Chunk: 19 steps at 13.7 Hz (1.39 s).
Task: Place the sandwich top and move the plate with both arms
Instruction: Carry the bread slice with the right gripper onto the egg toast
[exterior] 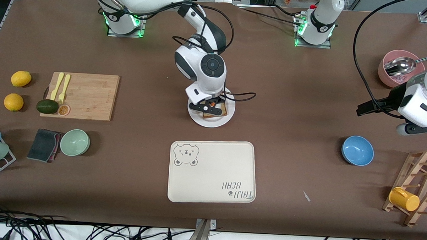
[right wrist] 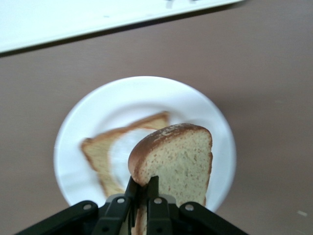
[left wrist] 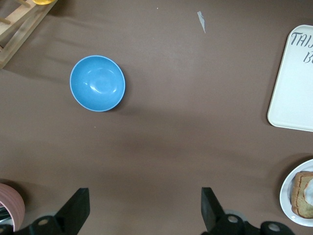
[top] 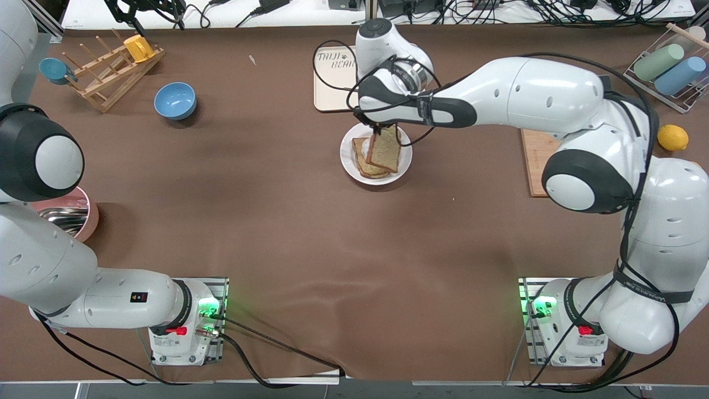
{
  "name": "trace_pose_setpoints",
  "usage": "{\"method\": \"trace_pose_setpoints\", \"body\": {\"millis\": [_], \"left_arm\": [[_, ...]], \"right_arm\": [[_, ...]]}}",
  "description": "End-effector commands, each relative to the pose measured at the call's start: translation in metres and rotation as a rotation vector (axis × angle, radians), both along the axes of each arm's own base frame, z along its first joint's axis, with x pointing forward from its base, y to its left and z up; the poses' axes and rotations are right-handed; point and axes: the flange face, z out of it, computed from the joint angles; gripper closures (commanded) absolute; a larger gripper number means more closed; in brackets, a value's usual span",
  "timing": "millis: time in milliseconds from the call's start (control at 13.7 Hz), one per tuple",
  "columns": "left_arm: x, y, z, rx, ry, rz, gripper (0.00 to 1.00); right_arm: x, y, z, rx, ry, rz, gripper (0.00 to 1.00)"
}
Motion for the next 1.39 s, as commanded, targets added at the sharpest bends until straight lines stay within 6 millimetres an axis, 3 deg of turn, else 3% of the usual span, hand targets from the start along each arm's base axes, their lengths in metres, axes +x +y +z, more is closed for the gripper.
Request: {"method": "trace_pose_setpoints", "body": {"millis": [0, 219, 292, 365, 510, 802, 948, 1167, 1312], "left_arm": [[-0.002, -0.004, 0.002, -0.014, 0.005, 0.006, 0.00], [-0.002, -0.004, 0.001, -0.014, 0.007, 0.006, 0.00], [-0.002, -0.004, 0.001, -0.014, 0.007, 0.006, 0.00], [-0.001, -0.004, -0.001, -0.014, 0.010, 0.006, 0.00], [-0.001, -0.004, -0.002, -0.014, 0.011, 0.006, 0.00], [-0.001, -0.004, -0.003, -0.014, 0.013, 0.006, 0.00], [-0.001, -0.005, -0.003, -0.014, 0.013, 0.004, 0.00], [-0.001, -0.005, -0.003, -0.014, 0.013, 0.004, 0.00], [-0.001, -0.005, -0.003, -0.015, 0.013, 0.001, 0.00]], "right_arm": [[0.009, 0.009, -0.008, 0.049, -0.014, -0.030, 1.00], [0.006, 0.014, -0.015, 0.058, -0.022, -0.025, 1.00], [0.008, 0.015, -0.016, 0.072, -0.032, -0.027, 0.88], [0.009, 0.016, -0.018, 0.081, -0.040, -0.030, 0.43], [0.010, 0.016, -0.018, 0.082, -0.044, -0.032, 0.00], [0.019, 0.007, -0.004, 0.083, -0.050, -0.037, 0.00], [0.031, -0.008, 0.010, 0.076, -0.050, -0.052, 0.00], [0.067, -0.067, 0.067, 0.056, -0.040, 0.009, 0.00], [0.094, -0.124, 0.098, 0.049, -0.005, 0.091, 0.00]]}}
